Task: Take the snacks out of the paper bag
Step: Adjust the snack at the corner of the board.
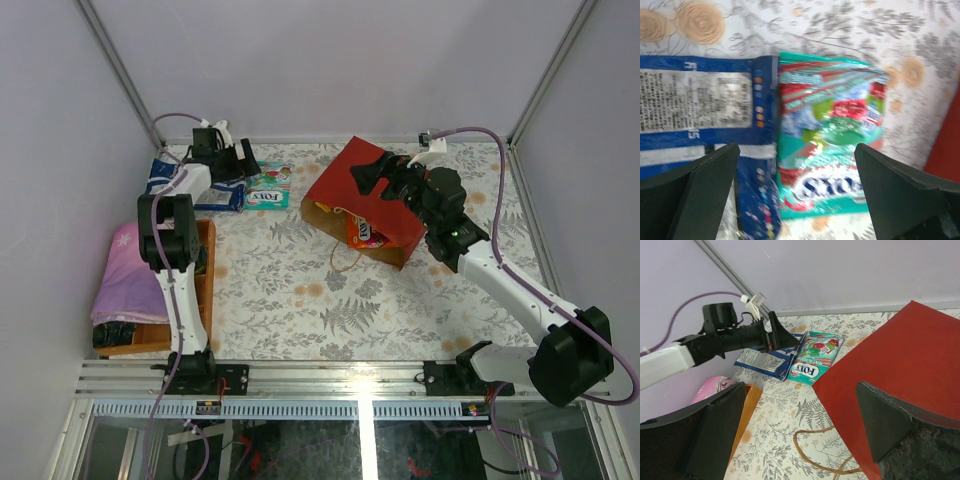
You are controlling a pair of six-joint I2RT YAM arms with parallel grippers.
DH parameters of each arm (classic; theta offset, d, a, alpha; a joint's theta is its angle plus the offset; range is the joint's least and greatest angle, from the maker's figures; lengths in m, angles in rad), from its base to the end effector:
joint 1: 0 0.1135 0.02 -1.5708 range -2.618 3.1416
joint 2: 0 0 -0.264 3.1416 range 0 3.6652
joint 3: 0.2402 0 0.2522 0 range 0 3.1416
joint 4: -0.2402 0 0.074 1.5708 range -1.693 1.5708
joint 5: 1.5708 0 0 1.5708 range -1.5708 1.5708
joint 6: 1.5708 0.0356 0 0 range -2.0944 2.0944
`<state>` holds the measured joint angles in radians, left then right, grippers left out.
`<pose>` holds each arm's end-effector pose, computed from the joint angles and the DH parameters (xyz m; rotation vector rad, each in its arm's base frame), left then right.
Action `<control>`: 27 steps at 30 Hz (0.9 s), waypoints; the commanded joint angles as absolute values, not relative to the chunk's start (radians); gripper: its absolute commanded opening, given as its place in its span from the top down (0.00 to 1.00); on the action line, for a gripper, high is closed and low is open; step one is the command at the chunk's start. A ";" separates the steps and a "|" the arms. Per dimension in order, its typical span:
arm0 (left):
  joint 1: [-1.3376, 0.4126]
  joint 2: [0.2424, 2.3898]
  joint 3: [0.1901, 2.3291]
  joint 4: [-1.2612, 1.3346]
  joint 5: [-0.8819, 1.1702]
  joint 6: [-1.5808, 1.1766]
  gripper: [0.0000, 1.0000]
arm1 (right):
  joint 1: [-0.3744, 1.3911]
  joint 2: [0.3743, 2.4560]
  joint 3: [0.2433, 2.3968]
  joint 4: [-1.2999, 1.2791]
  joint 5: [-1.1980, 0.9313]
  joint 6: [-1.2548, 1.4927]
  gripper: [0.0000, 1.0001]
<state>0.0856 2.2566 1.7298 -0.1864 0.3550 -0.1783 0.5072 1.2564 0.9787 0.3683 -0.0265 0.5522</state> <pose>0.5095 0.0313 0.1763 -0.1138 2.2679 -0.4535 0.2614 0.1463 0.3650 0.0123 1.5427 0.8711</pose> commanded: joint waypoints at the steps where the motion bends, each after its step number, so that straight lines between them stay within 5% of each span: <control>1: -0.004 2.056 1.649 -0.118 0.275 -0.058 0.00 | 0.500 1.252 0.999 0.399 -0.050 0.552 0.01; 9: -0.132 1.834 1.390 0.052 0.292 -0.158 0.00 | 0.499 1.244 0.988 0.357 -0.040 0.513 0.00; 19: -0.236 1.486 0.828 0.630 0.260 -0.408 0.00 | 0.519 1.329 1.080 0.153 -0.266 0.212 0.25; 27: -0.402 1.321 0.530 0.804 0.144 -0.355 0.00 | 0.542 1.286 0.991 0.193 -0.359 0.202 0.24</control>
